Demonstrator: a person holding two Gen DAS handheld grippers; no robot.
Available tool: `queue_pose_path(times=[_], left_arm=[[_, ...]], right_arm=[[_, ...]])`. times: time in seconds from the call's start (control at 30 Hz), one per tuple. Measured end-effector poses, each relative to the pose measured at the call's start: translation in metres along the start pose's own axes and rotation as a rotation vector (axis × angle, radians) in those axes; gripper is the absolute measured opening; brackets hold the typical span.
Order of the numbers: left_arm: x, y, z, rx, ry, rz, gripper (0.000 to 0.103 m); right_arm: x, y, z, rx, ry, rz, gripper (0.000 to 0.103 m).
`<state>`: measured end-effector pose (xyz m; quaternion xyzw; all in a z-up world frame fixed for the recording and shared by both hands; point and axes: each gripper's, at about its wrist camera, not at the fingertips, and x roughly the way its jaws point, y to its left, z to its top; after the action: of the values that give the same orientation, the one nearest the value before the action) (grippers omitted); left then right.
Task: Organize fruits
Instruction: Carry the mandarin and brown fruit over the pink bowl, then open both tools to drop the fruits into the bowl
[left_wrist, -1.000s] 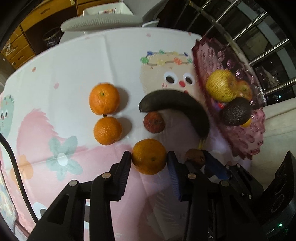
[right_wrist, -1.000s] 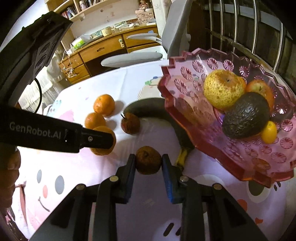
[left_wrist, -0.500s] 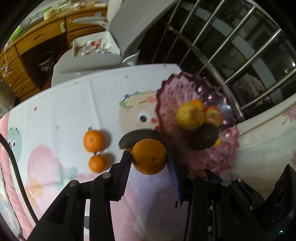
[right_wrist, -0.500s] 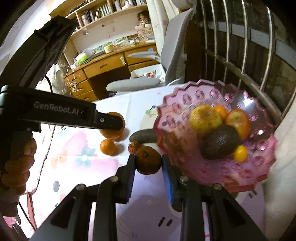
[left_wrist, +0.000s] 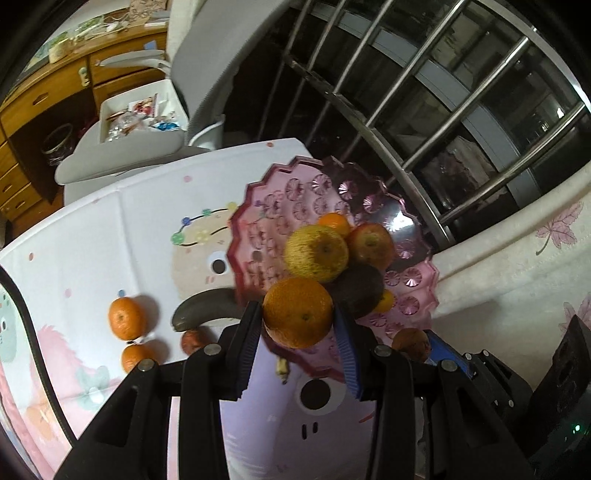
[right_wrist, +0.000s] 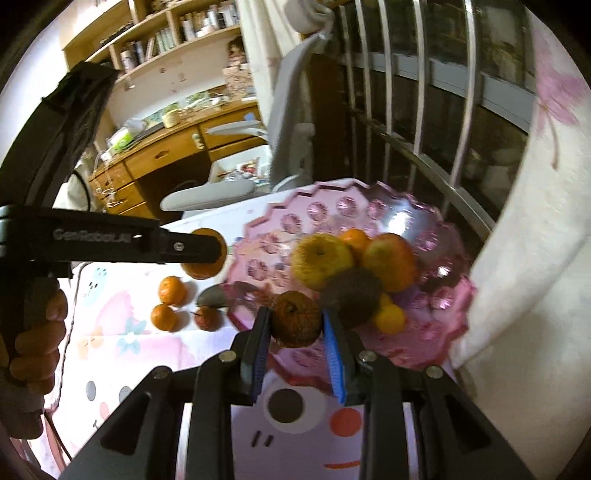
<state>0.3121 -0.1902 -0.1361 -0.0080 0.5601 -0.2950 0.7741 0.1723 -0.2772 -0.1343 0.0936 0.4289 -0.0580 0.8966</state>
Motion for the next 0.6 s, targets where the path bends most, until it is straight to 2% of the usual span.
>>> queue_pose_path(times=[0.33,0.47,0.6], left_arm=[[0.029,-0.018,-0.001,0.023,0.055,-0.028,0.039],[0.027,-0.021,-0.001,0.036,0.053,-0.02,0.054],[0.019,-0.017,0.0,0.031,0.043,0.0,0.056]], right_arm=[[0.011,-0.038,-0.007,0.115,0.073,-0.045,0.029],[0.017,-0.048,-0.01,0.177,0.111,-0.032,0.03],[0.019,-0.054,-0.013,0.239,0.13,-0.016,0.037]])
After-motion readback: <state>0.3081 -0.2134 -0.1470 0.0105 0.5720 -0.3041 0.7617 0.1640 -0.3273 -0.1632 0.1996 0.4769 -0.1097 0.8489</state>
